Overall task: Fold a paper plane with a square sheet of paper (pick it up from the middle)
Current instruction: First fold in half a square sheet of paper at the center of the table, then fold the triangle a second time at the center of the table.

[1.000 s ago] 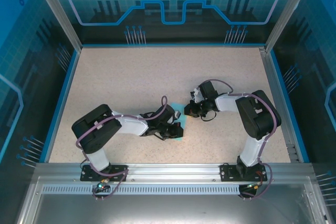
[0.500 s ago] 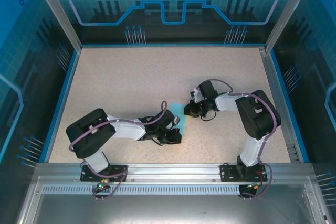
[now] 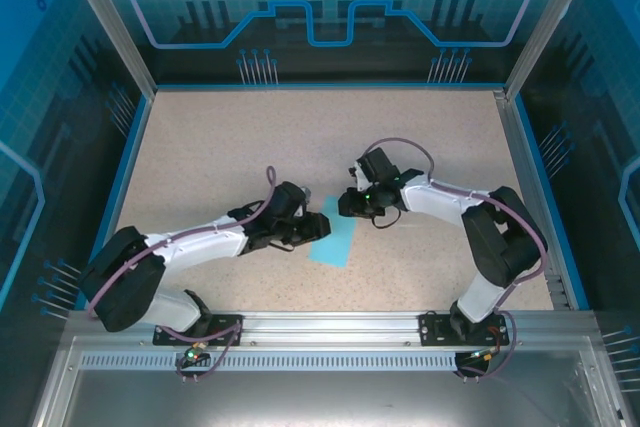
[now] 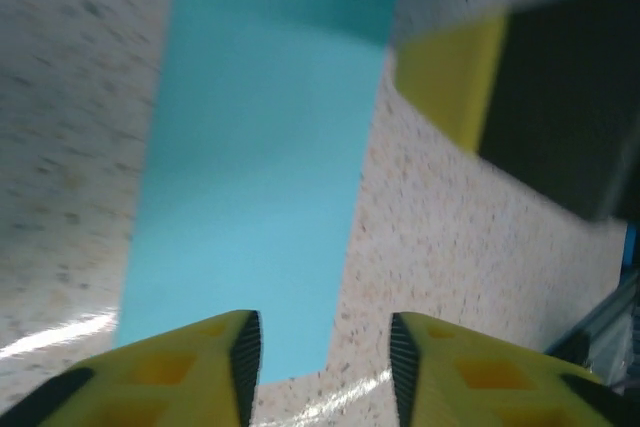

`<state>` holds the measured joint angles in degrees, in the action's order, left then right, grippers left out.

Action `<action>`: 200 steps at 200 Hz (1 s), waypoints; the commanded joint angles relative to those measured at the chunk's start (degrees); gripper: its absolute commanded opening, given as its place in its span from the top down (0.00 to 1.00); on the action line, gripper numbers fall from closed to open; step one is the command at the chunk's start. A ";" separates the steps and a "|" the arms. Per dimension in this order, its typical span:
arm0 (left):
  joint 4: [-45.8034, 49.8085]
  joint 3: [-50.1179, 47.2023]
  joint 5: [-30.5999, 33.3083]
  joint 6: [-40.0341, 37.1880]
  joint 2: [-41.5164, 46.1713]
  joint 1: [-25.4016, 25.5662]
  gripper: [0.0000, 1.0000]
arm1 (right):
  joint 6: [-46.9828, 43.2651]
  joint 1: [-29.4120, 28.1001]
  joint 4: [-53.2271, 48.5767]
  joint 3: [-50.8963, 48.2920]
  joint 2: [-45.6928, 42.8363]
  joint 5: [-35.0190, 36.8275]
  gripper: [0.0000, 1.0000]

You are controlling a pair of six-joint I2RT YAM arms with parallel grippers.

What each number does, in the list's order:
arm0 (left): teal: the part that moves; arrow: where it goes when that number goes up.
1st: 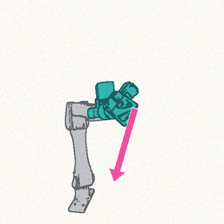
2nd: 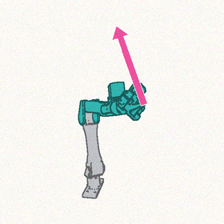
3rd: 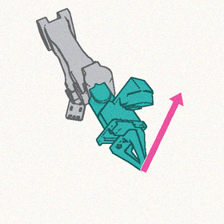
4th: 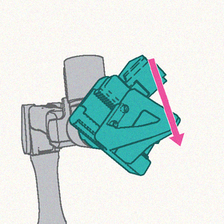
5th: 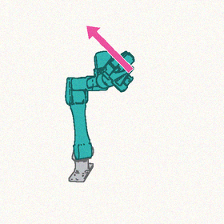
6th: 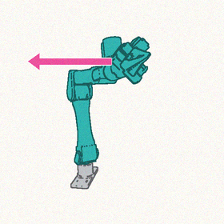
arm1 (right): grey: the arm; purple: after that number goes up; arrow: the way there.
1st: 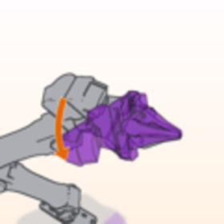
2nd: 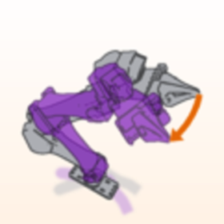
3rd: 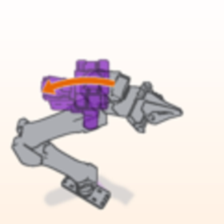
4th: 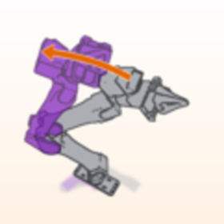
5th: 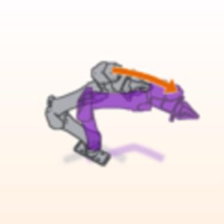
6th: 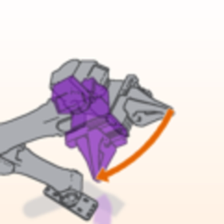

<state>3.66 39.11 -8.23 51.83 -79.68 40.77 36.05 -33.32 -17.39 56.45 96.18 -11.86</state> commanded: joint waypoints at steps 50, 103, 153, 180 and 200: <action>5.29 -3.45 -6.09 3.10 1.25 -4.93 0.40 | 5.00 -4.04 -4.33 2.43 1.96 8.11 0.56; 4.57 -2.57 -11.28 4.60 -2.57 -4.99 0.35 | 4.88 -2.95 -2.10 3.38 7.07 4.88 0.58; 5.63 -1.50 -13.68 5.59 -3.83 -4.91 0.32 | 5.84 -0.83 -1.11 0.29 8.48 3.60 0.59; 5.27 -1.17 -14.86 6.39 -4.70 -4.66 0.31 | 6.61 0.42 -0.55 -1.62 9.16 2.47 0.60; 5.67 -0.33 -14.91 6.66 -5.05 -4.09 0.30 | 7.16 1.14 0.02 -2.63 9.44 1.46 0.60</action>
<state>7.51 35.97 -20.93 57.12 -83.88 36.23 41.93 -33.61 -16.27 56.84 103.04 -10.35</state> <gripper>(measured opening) 0.693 0.403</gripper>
